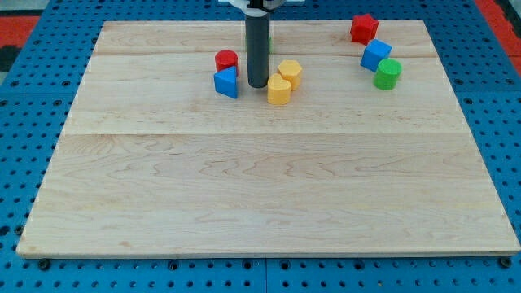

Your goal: Move the yellow heart closer to the green circle

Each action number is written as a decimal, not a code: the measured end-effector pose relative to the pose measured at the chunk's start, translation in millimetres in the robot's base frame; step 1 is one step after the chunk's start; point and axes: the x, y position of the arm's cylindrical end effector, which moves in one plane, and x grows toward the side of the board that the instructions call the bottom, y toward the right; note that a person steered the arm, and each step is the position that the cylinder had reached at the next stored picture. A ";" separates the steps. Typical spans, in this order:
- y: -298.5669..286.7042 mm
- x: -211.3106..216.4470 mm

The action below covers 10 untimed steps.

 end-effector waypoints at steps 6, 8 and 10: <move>103.1 78.3; 152.7 75.9; 158.4 75.9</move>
